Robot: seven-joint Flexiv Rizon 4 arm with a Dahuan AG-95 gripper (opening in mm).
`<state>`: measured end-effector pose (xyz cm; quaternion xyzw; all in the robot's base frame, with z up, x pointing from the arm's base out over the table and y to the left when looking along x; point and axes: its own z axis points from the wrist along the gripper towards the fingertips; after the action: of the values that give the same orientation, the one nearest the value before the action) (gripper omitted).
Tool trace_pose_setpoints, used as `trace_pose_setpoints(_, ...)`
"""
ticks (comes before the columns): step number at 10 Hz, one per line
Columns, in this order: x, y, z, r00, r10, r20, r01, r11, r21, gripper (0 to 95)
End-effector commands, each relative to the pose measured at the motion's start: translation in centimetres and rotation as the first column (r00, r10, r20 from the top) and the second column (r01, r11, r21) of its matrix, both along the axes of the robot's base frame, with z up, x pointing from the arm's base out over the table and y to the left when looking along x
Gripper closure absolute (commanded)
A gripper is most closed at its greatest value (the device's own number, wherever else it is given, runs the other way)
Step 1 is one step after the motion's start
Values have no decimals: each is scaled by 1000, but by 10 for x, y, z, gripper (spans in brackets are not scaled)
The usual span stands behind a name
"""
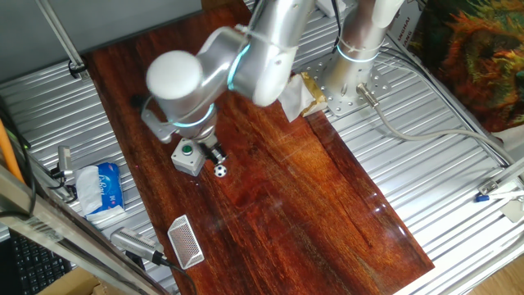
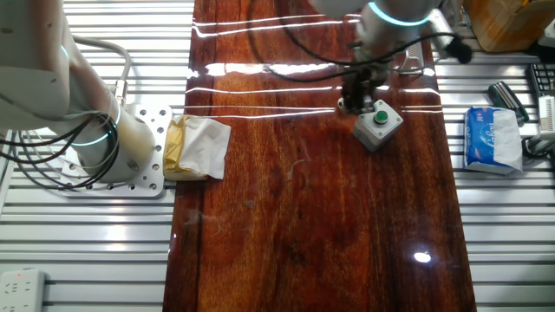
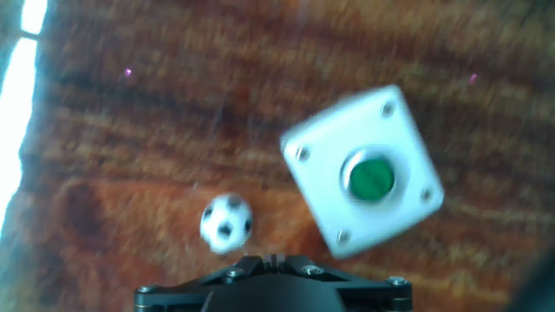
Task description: Push the soccer ball into the goal
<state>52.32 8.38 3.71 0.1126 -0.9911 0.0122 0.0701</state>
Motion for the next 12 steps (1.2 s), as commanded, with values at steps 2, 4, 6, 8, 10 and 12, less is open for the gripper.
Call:
trace_pose_setpoints(2,-1,4,4,998,-66,-8,66,996,52,950)
trace_pose_setpoints(4,2,9,1,998,-69,-11,69,996,53,950)
trace_pose_setpoints(6,6,24,-2,996,-89,-12,89,995,44,950)
trace_pose_setpoints(8,9,43,-4,991,-131,-13,132,990,49,950)
trace_pose_setpoints(10,11,57,-5,986,-169,-13,169,985,36,950)
trace_pose_setpoints(12,8,48,0,990,-141,-20,142,989,31,950)
